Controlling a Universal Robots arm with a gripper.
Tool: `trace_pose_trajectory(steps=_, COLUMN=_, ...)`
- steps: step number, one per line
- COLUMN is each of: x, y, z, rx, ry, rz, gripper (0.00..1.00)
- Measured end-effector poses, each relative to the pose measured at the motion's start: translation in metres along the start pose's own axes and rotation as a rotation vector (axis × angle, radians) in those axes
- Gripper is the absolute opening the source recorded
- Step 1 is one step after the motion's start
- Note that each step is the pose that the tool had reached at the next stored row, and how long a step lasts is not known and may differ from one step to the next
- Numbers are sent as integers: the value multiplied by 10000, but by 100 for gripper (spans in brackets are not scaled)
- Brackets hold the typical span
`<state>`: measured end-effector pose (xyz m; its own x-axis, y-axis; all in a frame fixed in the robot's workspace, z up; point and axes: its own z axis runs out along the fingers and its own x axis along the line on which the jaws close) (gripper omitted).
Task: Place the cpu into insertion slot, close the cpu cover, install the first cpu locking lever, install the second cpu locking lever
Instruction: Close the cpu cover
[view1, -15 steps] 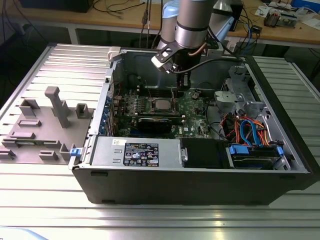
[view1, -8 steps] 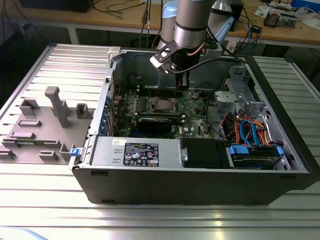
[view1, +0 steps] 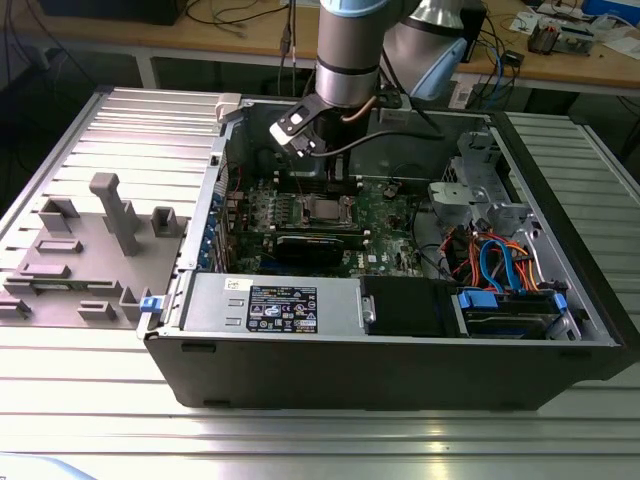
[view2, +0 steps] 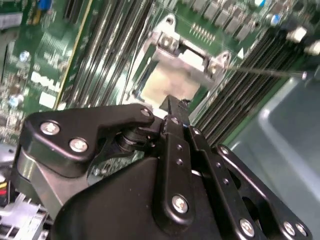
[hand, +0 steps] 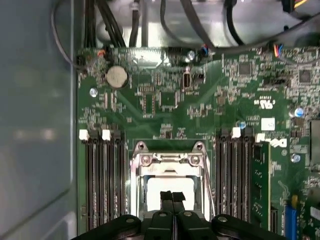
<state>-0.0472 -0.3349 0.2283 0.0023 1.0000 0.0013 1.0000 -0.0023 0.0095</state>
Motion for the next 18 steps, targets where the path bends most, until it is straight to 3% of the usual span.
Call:
trace_pose_trajectory(steps=6, x=-1, y=-157, z=61, rx=0, ry=16, rz=-117, gripper=11)
trace_pose_trajectory(steps=14, x=-1, y=-228, z=133, rx=0, ry=58, rz=-234, gripper=11)
trace_pose_trajectory(steps=18, x=-1, y=-235, z=213, rx=0, ry=58, rz=-256, gripper=11)
